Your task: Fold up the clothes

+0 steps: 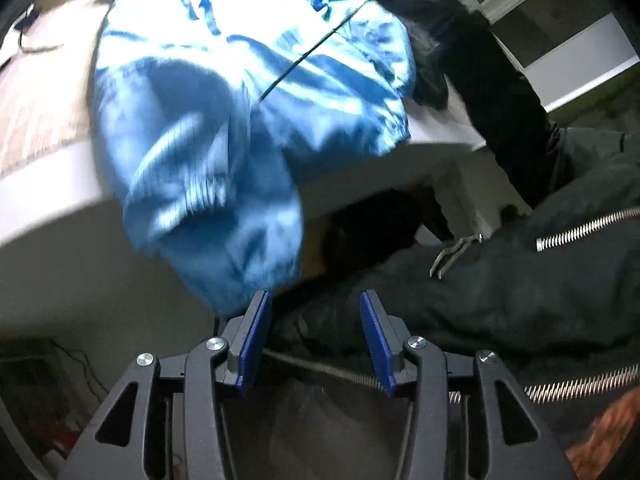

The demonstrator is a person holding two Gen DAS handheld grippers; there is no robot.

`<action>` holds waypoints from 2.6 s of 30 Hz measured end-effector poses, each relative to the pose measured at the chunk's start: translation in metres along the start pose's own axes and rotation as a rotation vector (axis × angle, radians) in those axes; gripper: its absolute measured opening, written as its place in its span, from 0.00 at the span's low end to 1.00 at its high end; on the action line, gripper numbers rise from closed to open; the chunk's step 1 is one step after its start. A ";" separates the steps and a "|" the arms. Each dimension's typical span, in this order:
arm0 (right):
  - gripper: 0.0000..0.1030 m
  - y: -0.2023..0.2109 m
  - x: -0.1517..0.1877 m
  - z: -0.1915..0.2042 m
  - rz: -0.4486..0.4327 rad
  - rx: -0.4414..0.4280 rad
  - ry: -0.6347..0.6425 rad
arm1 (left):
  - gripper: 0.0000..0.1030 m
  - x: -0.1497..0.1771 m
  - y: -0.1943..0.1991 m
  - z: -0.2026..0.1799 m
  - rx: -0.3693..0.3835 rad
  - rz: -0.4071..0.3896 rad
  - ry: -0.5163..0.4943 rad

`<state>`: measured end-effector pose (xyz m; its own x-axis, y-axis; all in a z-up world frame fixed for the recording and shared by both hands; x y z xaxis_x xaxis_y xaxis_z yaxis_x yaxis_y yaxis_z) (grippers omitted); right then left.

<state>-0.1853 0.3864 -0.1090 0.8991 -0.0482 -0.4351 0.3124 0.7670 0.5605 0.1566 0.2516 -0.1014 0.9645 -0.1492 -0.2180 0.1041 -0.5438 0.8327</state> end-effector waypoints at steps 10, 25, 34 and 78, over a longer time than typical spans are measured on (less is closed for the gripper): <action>0.55 -0.001 0.152 0.030 0.127 0.219 0.146 | 0.47 0.021 -0.002 0.060 -0.107 -0.035 0.016; 0.55 -0.110 0.269 0.055 0.408 0.325 0.080 | 0.47 -0.042 -0.071 0.114 -0.178 -0.120 -0.151; 0.10 -0.137 0.284 0.057 0.403 0.281 0.075 | 0.15 -0.037 -0.039 0.089 -0.127 -0.147 -0.188; 0.50 -0.194 -0.057 -0.056 0.394 0.594 0.470 | 0.48 -0.135 -0.113 0.008 -0.295 -0.184 -0.016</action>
<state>-0.3146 0.2761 -0.2323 0.7960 0.5231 -0.3045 0.2306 0.2031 0.9516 0.0126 0.3268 -0.1702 0.9193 -0.0853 -0.3842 0.3438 -0.3009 0.8895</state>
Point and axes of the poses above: each gripper's, at about its wrist camera, not at the fingertips, and y roughly against the way its jaws point, z to its left, x to its underside, the point moved 5 cm from there along -y, roughly the way its jaws point, and after that the axes turned 6 degrees about y, right-handed, at the moved point
